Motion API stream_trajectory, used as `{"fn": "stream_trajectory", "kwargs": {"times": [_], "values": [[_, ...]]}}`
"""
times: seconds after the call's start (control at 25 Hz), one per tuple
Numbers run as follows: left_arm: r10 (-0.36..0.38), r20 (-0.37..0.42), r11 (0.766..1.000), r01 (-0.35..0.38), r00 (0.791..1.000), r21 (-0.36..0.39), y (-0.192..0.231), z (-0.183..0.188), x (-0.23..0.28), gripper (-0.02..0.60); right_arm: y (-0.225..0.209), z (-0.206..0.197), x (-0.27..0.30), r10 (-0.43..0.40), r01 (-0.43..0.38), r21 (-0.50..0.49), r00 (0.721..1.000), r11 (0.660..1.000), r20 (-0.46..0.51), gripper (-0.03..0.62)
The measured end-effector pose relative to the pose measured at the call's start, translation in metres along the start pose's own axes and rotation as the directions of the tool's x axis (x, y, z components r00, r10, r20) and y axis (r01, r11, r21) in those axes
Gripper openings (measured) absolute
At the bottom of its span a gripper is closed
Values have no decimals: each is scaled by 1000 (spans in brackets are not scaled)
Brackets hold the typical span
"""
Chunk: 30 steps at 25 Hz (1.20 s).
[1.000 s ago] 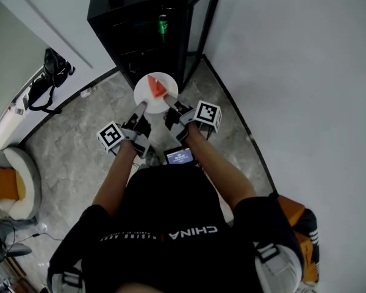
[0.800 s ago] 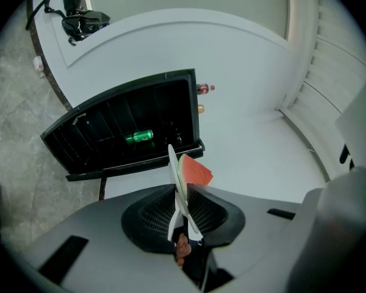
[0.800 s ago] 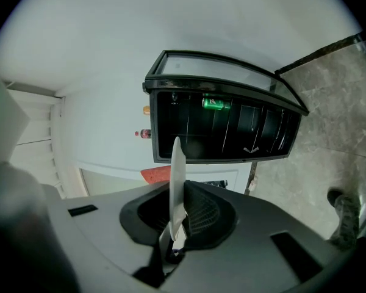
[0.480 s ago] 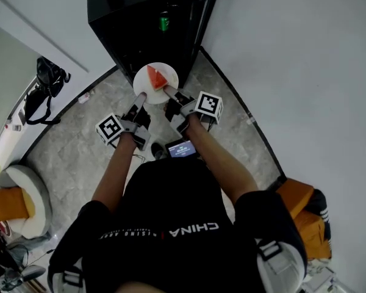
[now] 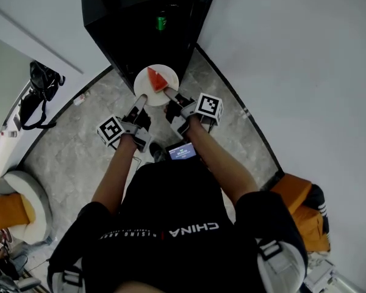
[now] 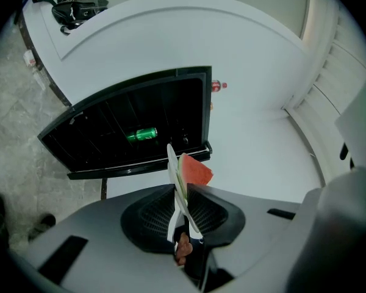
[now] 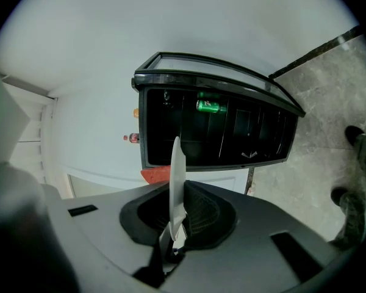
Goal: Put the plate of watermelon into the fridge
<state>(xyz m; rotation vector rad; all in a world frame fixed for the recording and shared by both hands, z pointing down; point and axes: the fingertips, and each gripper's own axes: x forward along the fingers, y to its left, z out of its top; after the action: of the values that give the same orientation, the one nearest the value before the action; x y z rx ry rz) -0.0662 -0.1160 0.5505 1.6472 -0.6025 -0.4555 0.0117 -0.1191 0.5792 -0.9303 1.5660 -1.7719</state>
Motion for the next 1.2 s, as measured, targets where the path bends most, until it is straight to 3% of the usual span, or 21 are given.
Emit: {"fn": "stream_trajectory", "kwargs": {"times": [0.28, 0.68, 0.92, 1.2], "values": [[0, 55, 1000, -1, 998, 17, -11, 3, 0, 55, 14, 3, 2, -2, 1, -25, 999, 1000, -52, 40], [-33, 136, 999, 29, 990, 31, -67, -1, -10, 55, 72, -4, -12, 24, -33, -70, 991, 997, -130, 40], [-6, 192, 999, 0, 981, 32, -55, 3, -11, 55, 59, -3, -3, 29, -37, -41, 985, 998, -171, 40], [-3, 161, 999, -4, 987, 43, -69, 4, -19, 55, 73, -10, -6, 41, -46, -30, 987, 998, -156, 40]]}}
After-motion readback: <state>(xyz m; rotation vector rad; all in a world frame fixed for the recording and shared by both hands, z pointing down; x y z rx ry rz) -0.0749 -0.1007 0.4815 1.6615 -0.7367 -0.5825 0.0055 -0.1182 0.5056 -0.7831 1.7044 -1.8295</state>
